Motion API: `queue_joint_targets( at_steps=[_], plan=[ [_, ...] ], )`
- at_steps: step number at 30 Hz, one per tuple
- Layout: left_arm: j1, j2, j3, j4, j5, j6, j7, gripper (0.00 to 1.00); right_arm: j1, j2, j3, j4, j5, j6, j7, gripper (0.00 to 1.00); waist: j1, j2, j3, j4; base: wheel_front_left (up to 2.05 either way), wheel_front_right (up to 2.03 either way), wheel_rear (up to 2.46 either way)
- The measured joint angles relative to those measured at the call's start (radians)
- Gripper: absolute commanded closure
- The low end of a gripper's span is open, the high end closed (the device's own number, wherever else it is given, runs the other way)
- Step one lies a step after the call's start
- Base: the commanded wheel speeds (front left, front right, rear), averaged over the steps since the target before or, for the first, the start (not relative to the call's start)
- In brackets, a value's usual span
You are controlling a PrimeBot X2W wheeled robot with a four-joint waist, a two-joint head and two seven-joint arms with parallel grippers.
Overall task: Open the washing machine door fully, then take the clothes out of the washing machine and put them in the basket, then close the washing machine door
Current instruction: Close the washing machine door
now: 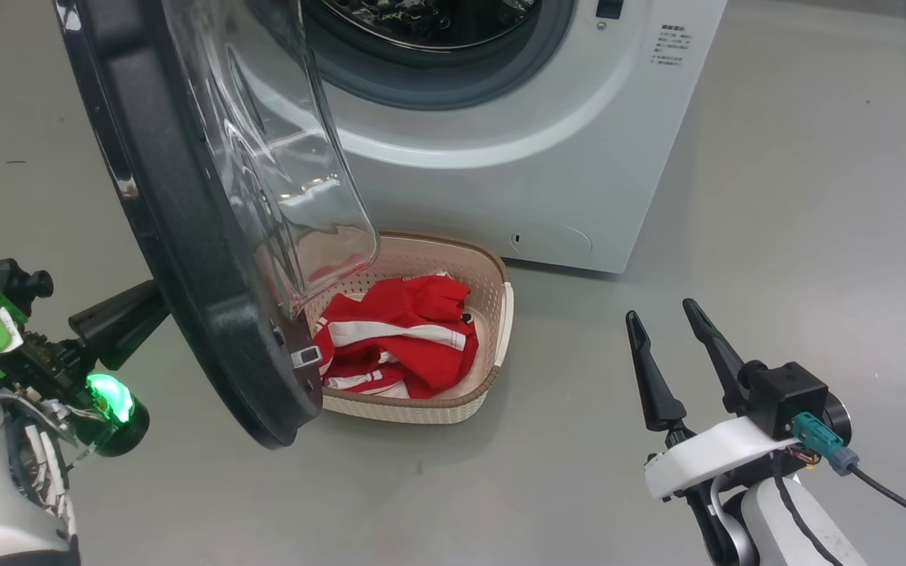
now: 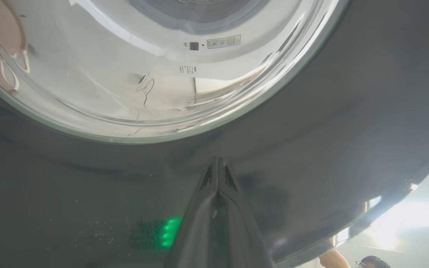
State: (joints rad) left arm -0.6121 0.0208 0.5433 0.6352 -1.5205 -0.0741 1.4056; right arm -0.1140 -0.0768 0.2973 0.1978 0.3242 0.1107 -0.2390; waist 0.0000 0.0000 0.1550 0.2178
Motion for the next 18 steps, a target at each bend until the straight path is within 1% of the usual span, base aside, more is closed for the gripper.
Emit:
queue_joint_targets(
  at_steps=[10,12,13,15,18],
  plan=[
    [0.026,-0.001,-0.031,-0.053,-0.013,0.024,-0.018,1.0,-0.001,0.005,-0.002,0.0,0.001,0.0,-0.004,0.0,0.0,0.0,0.015,-0.062,0.0,0.0,0.0],
    [0.029,0.0,-0.05,-0.051,-0.032,0.03,-0.025,1.0,-0.001,0.006,-0.007,0.0,0.001,-0.001,-0.004,0.0,0.0,0.0,0.016,-0.072,0.0,0.0,0.0],
    [0.029,0.001,-0.064,-0.049,-0.042,0.035,-0.025,1.0,-0.001,0.005,-0.009,0.0,0.001,-0.008,-0.004,0.0,0.0001,0.0,0.017,-0.075,0.0,0.0,0.0],
    [0.029,-0.002,-0.09,-0.045,-0.076,0.04,-0.025,1.0,-0.001,0.005,-0.01,0.0,0.001,-0.008,-0.004,0.0,0.0,0.0,0.018,-0.08,0.0,0.0,0.0],
    [0.034,-0.005,-0.103,-0.052,-0.094,0.043,-0.037,1.0,-0.003,0.007,-0.001,0.0,0.001,-0.008,-0.004,0.0,0.0,0.0,0.019,-0.088,0.0,0.0,0.0]
  ],
)
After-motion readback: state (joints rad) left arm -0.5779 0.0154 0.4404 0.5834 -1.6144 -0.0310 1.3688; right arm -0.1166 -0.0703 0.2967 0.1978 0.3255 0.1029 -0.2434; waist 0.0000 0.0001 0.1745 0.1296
